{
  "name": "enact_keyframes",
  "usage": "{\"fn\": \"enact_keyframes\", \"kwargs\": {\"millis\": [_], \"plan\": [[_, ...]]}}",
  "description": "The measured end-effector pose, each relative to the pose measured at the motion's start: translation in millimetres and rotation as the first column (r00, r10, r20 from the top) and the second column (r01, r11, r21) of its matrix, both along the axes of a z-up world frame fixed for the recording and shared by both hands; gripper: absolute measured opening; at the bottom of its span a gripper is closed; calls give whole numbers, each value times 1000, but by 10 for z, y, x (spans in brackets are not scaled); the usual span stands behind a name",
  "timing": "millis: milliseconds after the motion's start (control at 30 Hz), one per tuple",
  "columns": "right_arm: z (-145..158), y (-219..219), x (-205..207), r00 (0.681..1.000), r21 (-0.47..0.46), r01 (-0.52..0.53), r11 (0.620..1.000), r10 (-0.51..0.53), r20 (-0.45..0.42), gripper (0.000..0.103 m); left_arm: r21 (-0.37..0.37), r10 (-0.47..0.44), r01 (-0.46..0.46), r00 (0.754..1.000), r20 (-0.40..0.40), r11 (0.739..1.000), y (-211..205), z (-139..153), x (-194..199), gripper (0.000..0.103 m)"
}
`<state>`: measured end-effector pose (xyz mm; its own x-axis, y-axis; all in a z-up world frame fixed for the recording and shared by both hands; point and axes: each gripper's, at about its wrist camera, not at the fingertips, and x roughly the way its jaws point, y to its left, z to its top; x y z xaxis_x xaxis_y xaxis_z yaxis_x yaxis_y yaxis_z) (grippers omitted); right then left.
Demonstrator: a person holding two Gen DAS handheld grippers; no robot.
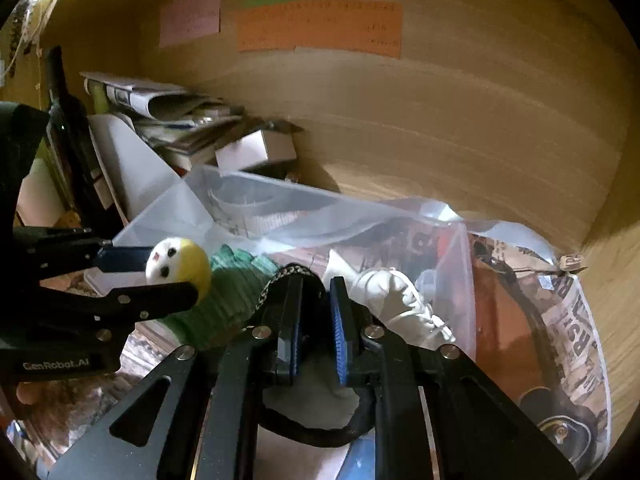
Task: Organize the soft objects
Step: 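Release the yellow ball into the box with the left tool while the right tool drops the mask in, then grasp the grey mesh scrubber with the left tool while the right tool grasps the floral cloth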
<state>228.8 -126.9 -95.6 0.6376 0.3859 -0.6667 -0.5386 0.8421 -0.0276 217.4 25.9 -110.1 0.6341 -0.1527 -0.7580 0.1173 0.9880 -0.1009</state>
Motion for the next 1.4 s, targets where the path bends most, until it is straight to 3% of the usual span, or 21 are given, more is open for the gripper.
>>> {"fn": "enact_keyframes", "kwargs": {"millis": [133,300,433,600,800,1000,1400], "plan": [[27,-30,-4,1000,4,-2,1000,3,-10,19,2,-2,2,1000,12,1000,-15,51,-28,52],[186,-79,-115,1000,31,-5,999,5,28,47,14,20,-22,997,80,1000,-12,237,-173,65],[393,-152,-286,995,47,-7,999,3,96,59,17,42,-46,985,170,999,18,439,-370,76],[620,-287,-520,985,92,-4,996,-12,170,83,9,58,-62,968,243,998,38,656,-641,91],[680,-437,-720,980,126,10,992,-34,194,89,13,68,-75,957,283,997,11,712,-939,99],[534,-566,-895,986,119,36,992,-54,156,89,0,63,-65,972,225,998,-9,517,-1058,99],[-140,-731,-1073,994,42,87,995,-84,-75,89,-10,39,-38,998,45,999,-159,-133,-1193,97]]}}
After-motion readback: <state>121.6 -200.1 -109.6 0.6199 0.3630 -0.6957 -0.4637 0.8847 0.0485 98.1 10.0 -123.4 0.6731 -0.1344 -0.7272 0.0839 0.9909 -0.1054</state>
